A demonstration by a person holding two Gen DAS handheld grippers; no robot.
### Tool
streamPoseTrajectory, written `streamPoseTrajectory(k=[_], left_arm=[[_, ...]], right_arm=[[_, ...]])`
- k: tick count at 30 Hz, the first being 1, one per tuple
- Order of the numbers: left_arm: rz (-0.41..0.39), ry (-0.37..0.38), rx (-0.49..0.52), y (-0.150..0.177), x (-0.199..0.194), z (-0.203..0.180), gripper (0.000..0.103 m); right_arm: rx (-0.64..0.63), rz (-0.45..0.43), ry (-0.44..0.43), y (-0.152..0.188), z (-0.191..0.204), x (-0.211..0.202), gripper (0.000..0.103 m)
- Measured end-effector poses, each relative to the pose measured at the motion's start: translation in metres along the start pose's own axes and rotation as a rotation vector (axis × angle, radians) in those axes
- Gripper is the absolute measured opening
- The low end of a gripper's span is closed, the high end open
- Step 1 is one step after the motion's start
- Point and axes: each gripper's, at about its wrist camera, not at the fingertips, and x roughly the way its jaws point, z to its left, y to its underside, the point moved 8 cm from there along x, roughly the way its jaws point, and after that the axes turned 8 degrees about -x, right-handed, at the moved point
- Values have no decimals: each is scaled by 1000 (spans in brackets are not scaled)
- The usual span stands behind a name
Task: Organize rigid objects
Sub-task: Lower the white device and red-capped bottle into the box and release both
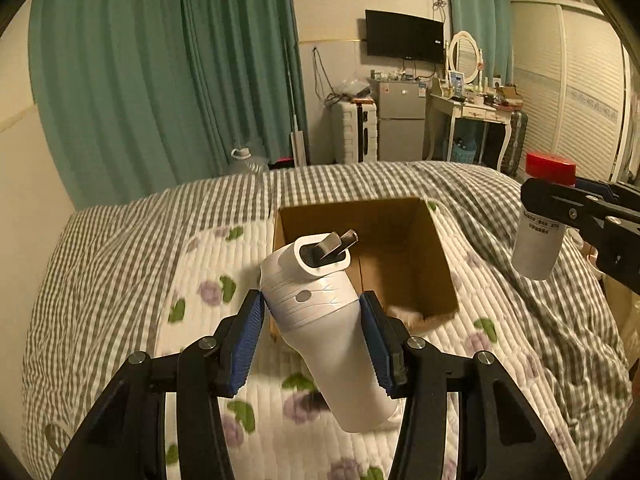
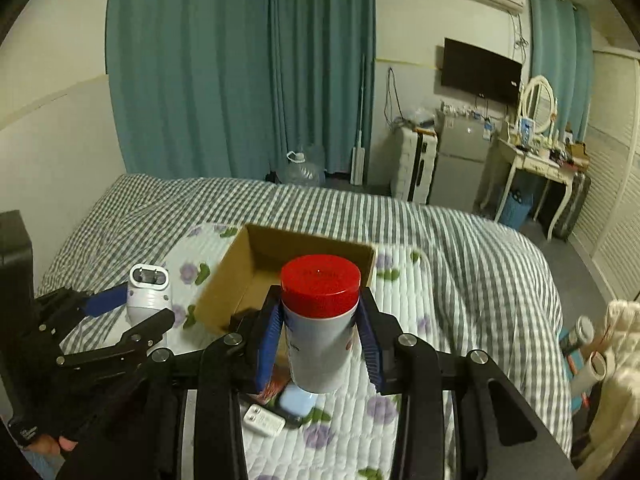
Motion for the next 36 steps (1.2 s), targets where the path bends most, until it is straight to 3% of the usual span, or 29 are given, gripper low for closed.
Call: streamPoseTrajectory(k=[8, 21, 28, 31, 36], left_arm=[[-6, -18, 25, -25, 58, -9, 50], [116, -12, 14, 7, 171, 2, 50], [97, 14, 33, 7, 190, -7, 50], [67, 26, 33, 3, 184, -9, 51], [85, 39, 18, 1, 170, -7, 58]], right_arm=[[-29, 37, -18, -12, -8, 60, 36], [-23, 169, -69, 28, 0, 185, 36], [-2, 222, -47, 47, -9, 220, 36], [4, 223, -32, 46, -12, 223, 36], [67, 205, -63, 39, -18, 218, 39]])
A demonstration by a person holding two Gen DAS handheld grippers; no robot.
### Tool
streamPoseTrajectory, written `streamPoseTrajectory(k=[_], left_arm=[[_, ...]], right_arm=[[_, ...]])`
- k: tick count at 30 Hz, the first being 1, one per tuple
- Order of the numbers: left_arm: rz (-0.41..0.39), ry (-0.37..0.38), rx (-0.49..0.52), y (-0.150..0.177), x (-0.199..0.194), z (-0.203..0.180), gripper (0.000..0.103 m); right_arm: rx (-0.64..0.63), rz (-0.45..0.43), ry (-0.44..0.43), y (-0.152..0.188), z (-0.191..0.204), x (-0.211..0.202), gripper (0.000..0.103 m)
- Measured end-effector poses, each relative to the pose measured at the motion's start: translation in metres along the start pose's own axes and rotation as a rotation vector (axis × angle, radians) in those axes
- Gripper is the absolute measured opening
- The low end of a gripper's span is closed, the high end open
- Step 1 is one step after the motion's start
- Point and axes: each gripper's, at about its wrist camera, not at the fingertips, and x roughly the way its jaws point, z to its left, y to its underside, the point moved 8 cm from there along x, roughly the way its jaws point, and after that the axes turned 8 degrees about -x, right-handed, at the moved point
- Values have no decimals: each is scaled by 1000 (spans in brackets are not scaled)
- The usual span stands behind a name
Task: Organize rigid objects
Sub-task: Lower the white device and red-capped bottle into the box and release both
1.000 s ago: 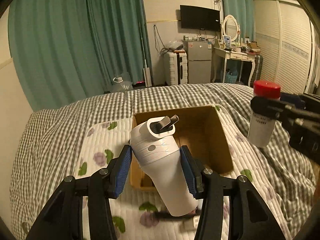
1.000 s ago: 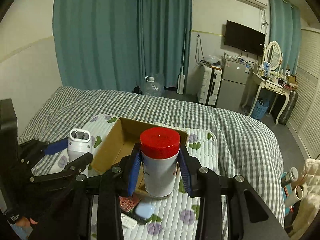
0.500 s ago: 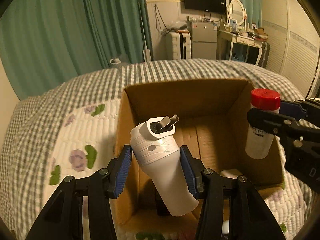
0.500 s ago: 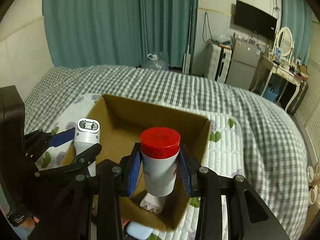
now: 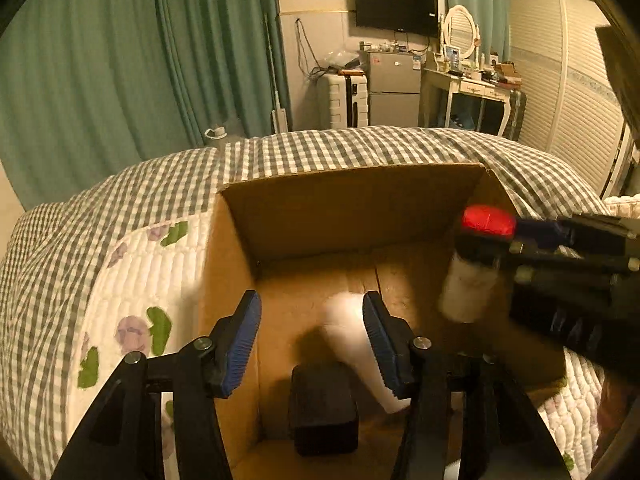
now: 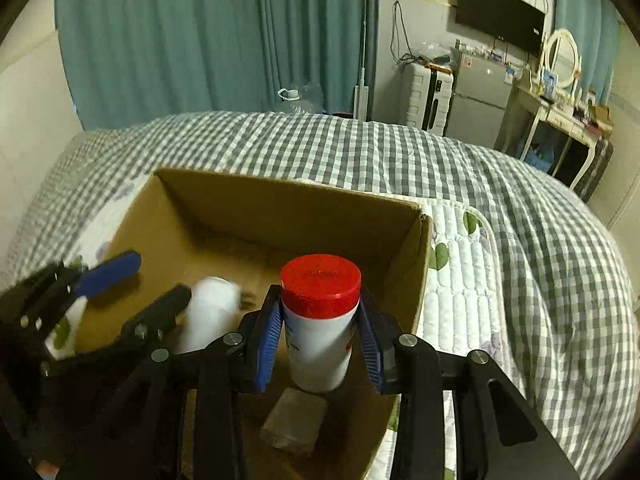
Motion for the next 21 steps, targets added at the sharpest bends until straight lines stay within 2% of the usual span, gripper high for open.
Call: streamPoseTrajectory(k=[1, 2, 4, 6, 8, 11, 12, 16, 21], left_arm=[[2, -3, -4, 0, -5, 2, 59], [1, -5, -8, 0, -9, 3, 60], [-10, -9, -11, 0, -27, 6, 62], [-34, -14, -9, -1, -47, 9, 72], [-64, -28, -13, -3, -68, 13, 77], [-87, -38, -39, -5, -105, 19, 84], [-89, -39, -53, -5, -119, 22, 84], [-146, -43, -92, -3, -164, 35, 85], [-217, -71, -104, 18, -206, 48, 87]], right_arm=[[18, -16, 3, -3, -3, -6, 45], [37, -28, 11, -5, -6, -13, 55], [63, -52, 17, -7, -10, -32, 58], [65, -61, 39, -9, -10, -51, 61], [63, -81, 63, -8, -10, -74, 65], [78, -114, 84, -4, -6, -116, 85], [80, -124, 95, -2, -4, -129, 89], [59, -158, 152, 11, 10, -177, 96], [56, -172, 176, 42, 24, -208, 102]])
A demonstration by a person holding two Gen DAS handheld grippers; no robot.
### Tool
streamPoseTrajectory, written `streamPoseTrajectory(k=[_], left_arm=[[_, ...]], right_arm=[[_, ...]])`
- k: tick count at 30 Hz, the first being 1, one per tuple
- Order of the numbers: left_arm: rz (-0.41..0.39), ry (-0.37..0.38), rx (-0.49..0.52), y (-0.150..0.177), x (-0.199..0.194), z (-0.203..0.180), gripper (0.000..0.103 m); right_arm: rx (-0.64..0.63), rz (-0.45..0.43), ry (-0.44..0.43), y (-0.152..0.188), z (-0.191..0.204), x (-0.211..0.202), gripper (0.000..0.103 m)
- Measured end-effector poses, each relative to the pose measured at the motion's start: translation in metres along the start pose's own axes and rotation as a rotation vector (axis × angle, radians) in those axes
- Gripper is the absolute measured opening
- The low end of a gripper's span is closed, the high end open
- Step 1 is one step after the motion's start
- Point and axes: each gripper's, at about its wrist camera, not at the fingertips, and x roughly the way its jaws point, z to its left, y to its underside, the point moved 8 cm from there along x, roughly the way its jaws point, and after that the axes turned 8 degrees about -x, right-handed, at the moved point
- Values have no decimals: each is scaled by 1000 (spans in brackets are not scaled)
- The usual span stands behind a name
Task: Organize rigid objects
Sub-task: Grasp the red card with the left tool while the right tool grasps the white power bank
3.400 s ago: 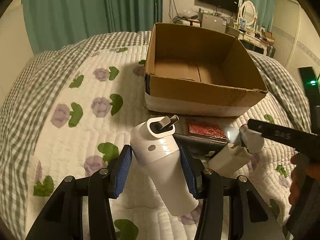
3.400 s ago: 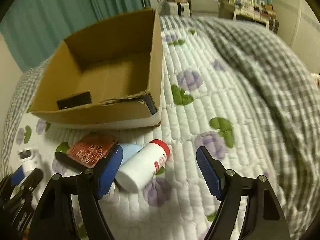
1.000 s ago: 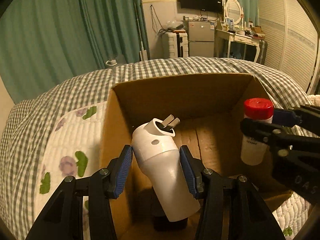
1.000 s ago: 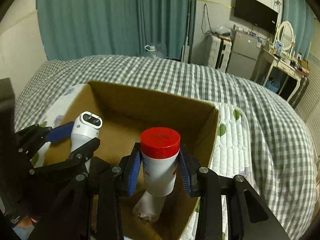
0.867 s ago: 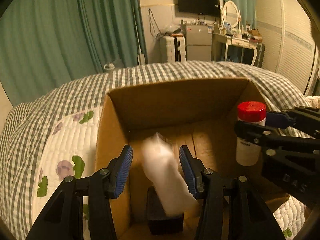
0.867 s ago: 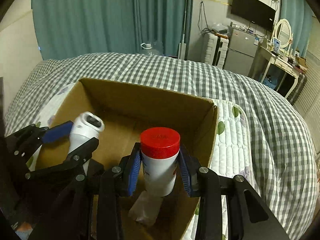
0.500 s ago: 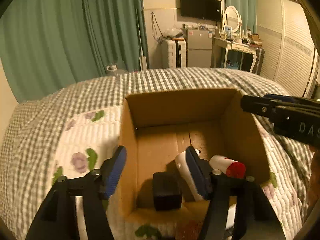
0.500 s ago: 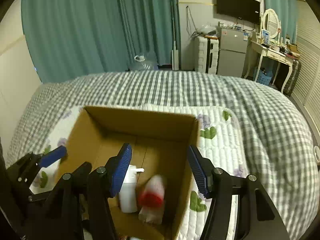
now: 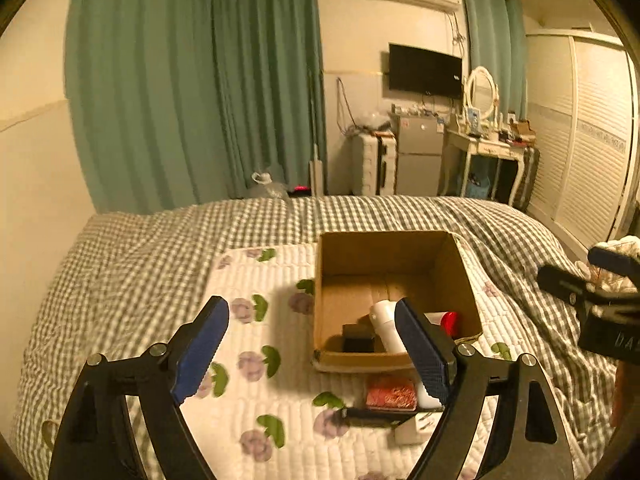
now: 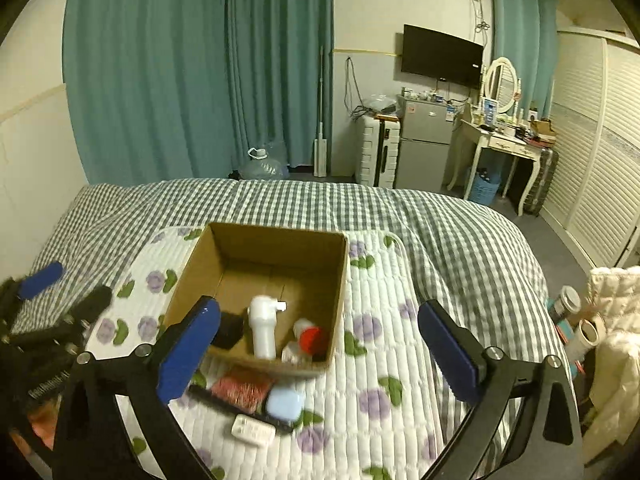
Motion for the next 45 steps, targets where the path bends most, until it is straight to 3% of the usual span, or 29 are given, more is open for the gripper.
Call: streamPoseTrajectory(k=[2, 4, 7, 9, 14, 22, 28, 34, 35, 38, 45], left_arm=[[-17, -9, 9, 8, -7, 4, 88], [-6, -13, 25, 22, -8, 7, 88], [21, 28, -11, 46, -3, 12, 88], [54, 51, -15, 65, 7, 12, 88], [135, 11, 35, 107, 41, 16, 88], [223, 23, -10, 133, 73, 32, 88], [263, -25, 21, 148, 86, 36, 88], [282, -40, 60, 156, 86, 30, 88], [283, -42, 72, 157, 86, 28, 88], [284, -45, 99, 156, 84, 20, 88], [293, 51, 119, 146, 89, -20, 88]], right_arm=[[-7, 0, -11, 16, 9, -7, 102], [-48, -3, 38, 33, 15, -10, 103], [-70, 18, 69, 64, 24, -2, 103], [-65, 66, 47, 88, 33, 13, 103], [-37, 176, -16, 128, 54, 55, 103], [42, 324, -97, 171, 74, 112, 103], [63, 382, -151, 184, 86, 138, 99], [89, 357, -198, 182, 88, 137, 68], [98, 343, -215, 179, 86, 134, 57], [89, 326, -235, 175, 80, 124, 56], [66, 249, -124, 149, 39, 103, 54]])
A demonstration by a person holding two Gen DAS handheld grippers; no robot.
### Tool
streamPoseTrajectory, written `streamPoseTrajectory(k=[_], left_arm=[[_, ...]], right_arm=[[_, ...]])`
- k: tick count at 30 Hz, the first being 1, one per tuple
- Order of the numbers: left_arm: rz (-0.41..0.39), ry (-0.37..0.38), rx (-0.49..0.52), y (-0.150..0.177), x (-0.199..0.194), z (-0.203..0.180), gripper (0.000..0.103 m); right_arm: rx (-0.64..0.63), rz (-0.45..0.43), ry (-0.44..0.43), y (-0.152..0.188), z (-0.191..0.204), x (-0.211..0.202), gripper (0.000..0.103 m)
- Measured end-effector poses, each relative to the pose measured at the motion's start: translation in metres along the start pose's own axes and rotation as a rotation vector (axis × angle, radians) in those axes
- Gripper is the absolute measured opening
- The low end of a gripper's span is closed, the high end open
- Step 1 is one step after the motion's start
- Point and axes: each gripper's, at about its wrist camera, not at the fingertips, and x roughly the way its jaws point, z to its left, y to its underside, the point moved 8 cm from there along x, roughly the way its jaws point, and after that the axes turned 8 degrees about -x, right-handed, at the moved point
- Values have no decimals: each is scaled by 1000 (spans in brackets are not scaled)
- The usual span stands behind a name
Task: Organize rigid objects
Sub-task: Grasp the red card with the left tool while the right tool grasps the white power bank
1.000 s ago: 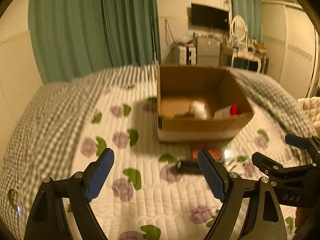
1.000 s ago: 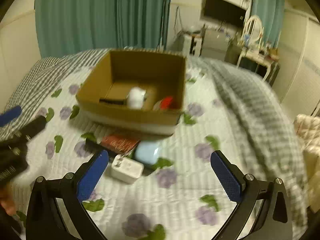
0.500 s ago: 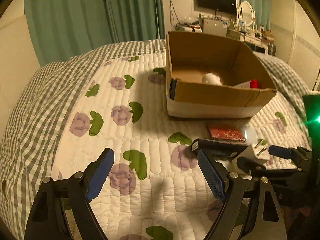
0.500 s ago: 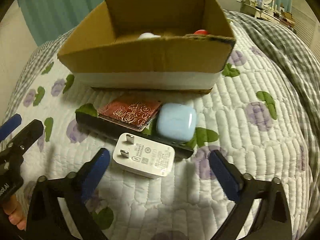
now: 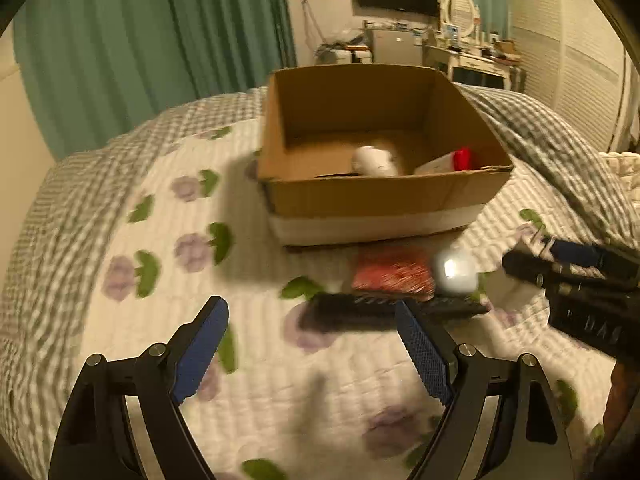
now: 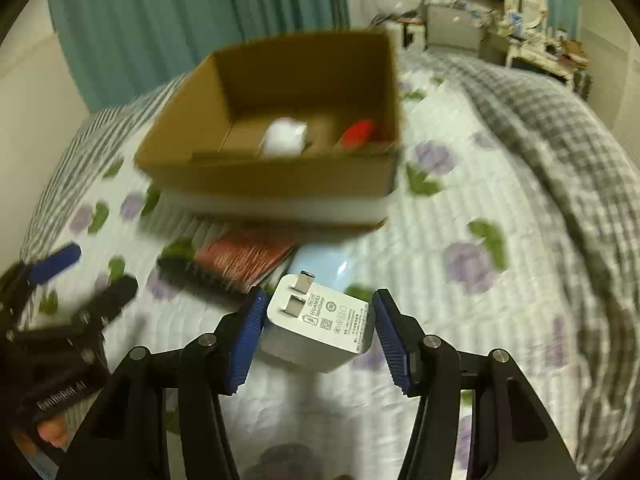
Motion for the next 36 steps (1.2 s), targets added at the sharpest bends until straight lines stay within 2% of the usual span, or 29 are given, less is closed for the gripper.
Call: streamPoseTrajectory(k=[4, 6, 12, 15, 19, 23, 24, 27, 35, 36], left_arm=[[44, 48, 25, -5, 20, -25, 88], [60, 68, 62, -5, 33, -38, 88], [160, 36, 143, 0, 70, -49, 88], [188, 55, 173, -3, 82, -53, 88], [240, 66, 179, -1, 100, -57, 88], [281, 87, 132, -3, 115, -56, 82], [283, 105, 124, -4, 114, -57, 73], [264, 112, 122, -8, 106, -58, 72], [170, 124, 91, -19, 53, -53, 70], [154, 128, 83, -22, 43, -51, 50]], right_arm=[[-10, -14, 64, -19, -21, 1, 53], [3, -11, 68, -25, -29, 8, 53], [77, 6, 43, -26, -42, 29, 52], [76, 19, 51, -22, -39, 33, 52], [67, 21, 60, -21, -35, 36, 51], [73, 19, 63, -18, -35, 37, 51], [71, 21, 67, -18, -35, 37, 51], [66, 29, 70, -15, -34, 38, 51], [30, 11, 84, -13, -33, 22, 51], [23, 4, 86, -14, -33, 17, 51]])
